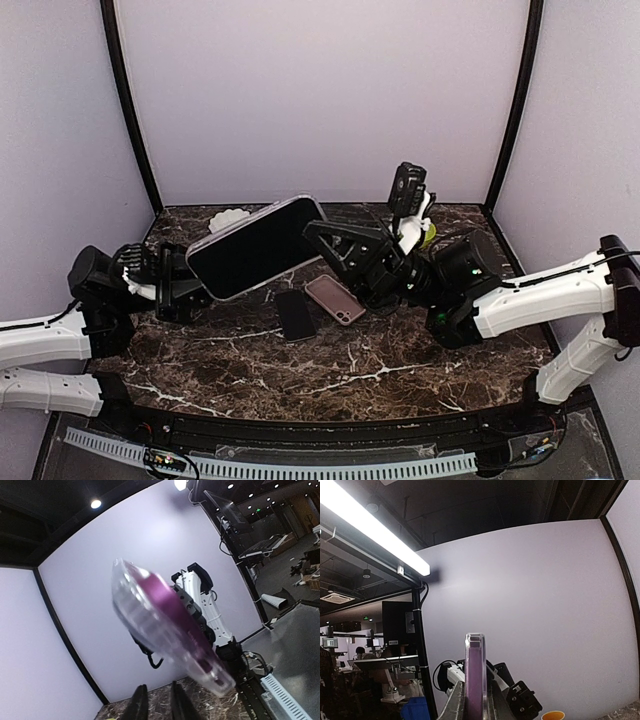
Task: Take the phone out of the phone case
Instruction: Remove the bottom left corner of the phone case.
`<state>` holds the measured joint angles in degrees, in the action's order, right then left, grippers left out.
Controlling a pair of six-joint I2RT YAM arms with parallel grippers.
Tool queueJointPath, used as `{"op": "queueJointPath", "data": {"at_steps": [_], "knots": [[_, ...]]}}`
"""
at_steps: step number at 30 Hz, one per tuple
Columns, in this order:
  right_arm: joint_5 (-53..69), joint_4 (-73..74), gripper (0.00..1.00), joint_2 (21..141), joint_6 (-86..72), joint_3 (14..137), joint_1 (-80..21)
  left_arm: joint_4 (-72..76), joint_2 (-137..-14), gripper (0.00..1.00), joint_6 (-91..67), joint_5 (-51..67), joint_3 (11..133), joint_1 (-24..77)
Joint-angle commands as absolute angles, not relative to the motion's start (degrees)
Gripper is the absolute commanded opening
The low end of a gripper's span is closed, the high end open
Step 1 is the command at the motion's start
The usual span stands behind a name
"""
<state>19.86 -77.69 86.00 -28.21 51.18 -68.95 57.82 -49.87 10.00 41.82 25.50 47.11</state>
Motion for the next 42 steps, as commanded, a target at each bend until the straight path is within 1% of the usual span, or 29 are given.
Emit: {"op": "queueJointPath", "data": {"at_steps": [1,2,4,6,8,11,16,26,28,31,35,38,42], "knots": [[19.00,-79.49,0.00,82.97,-27.43,50.28,-69.17,56.52,-49.30,0.25,12.31,45.16,27.11,46.84],[18.77,-79.24,0.00,82.71,-26.63,50.35,-69.14,55.11,-48.78,0.31,12.83,46.22,26.99,46.85],[18.54,-78.56,0.00,82.22,-25.16,50.95,-69.11,51.15,-47.91,0.39,13.97,48.16,27.43,46.85],[19.02,-77.97,0.00,81.84,-23.79,51.86,-69.15,45.96,-47.03,0.44,16.11,49.58,28.21,46.85],[19.76,-77.06,0.00,81.53,-22.74,52.76,-69.16,42.59,-46.30,0.46,17.44,50.33,28.52,46.85],[20.27,-76.26,0.00,80.98,-21.59,53.29,-69.16,39.95,-45.19,0.45,18.04,51.29,28.68,46.84],[20.57,-75.19,0.00,80.43,-20.17,52.51,-69.17,40.60,-44.78,0.41,15.64,53.79,29.13,46.84],[22.31,-75.10,0.00,81.03,-18.95,51.80,-69.17,47.12,-47.64,0.39,8.53,53.48,29.76,46.85],[23.06,-74.20,0.00,81.11,-18.12,51.93,-69.17,48.57,-48.04,0.37,7.28,53.63,29.76,46.85],[23.93,-73.15,0.00,81.19,-17.93,52.31,-68.93,48.59,-48.43,0.28,7.25,53.78,29.98,46.83],[24.32,-73.18,0.00,81.46,-18.25,52.39,-68.91,47.73,-48.11,0.20,8.08,53.70,30.08,46.85],[24.02,-74.29,0.00,82.01,-19.56,52.55,-68.88,46.92,-47.58,0.16,9.51,54.00,29.97,46.80],[21.83,-74.23,0.00,82.36,-22.09,53.32,-68.96,44.83,-46.50,0.13,11.54,53.72,29.97,46.85]]}}
